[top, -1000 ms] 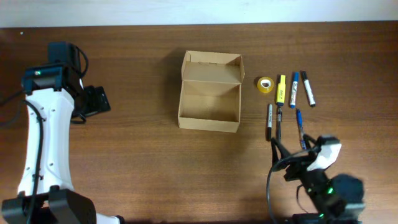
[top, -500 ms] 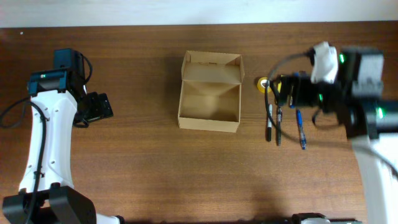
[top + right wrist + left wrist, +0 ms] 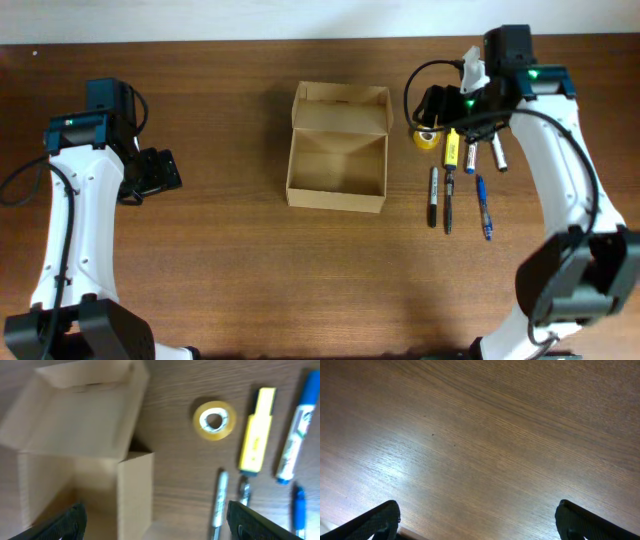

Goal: Pack container
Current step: 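Move the right gripper above the clear tape roll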

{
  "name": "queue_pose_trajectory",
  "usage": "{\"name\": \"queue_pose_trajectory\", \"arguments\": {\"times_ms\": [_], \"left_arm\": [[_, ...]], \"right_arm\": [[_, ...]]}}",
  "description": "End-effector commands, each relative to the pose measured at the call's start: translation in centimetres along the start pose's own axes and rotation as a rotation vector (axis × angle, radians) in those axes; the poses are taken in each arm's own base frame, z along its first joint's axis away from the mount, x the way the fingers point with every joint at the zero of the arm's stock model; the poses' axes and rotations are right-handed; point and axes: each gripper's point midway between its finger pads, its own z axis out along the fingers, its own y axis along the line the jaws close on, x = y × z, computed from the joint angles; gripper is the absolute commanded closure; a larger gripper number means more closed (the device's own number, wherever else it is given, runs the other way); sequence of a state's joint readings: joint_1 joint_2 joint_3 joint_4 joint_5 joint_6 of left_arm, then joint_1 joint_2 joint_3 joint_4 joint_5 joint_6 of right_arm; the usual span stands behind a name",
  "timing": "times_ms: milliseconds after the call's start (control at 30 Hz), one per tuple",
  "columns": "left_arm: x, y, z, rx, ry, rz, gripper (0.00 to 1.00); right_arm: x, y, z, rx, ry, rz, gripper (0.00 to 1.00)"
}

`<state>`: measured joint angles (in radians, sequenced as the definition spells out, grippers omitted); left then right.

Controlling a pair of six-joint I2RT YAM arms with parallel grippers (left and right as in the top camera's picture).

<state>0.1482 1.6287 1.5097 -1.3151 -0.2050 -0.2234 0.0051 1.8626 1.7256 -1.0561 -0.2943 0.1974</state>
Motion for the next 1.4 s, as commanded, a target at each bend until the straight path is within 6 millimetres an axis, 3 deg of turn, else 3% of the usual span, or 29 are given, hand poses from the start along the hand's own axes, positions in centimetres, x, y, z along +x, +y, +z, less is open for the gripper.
{"name": "queue_pose_trajectory", "arguments": {"times_ms": [0, 133, 300, 700, 933, 1367], "left_arm": [[0.0, 0.2, -0.7, 0.011, -0.023, 0.005, 0.00], [0.0, 0.2, -0.7, 0.012, -0.023, 0.006, 0.00], [0.0, 0.2, -0.7, 0.011, -0.023, 0.005, 0.00], [0.0, 0.2, -0.7, 0.011, -0.023, 0.005, 0.00], [0.0, 0.2, -0.7, 0.011, -0.023, 0.005, 0.00], [0.0, 0.2, -0.7, 0.011, -0.023, 0.005, 0.00]], "right_arm": [[-1.3, -1.8, 0.2, 0.099, -0.023, -0.077, 0.11], [-1.4, -4.6, 1.5, 0.260, 0.004, -0.149, 0.11], [-1.6, -6.4, 3.7, 0.335, 0.032, -0.193, 0.10], [-3.2, -5.6, 8.7, 0.242, 0.002, -0.192, 0.11], [-2.8, -5.4, 11.2, 0.230, 0.024, -0.205, 0.14], [-2.4, -5.9, 13.5, 0.233, 0.045, -0.179, 0.16]]}}
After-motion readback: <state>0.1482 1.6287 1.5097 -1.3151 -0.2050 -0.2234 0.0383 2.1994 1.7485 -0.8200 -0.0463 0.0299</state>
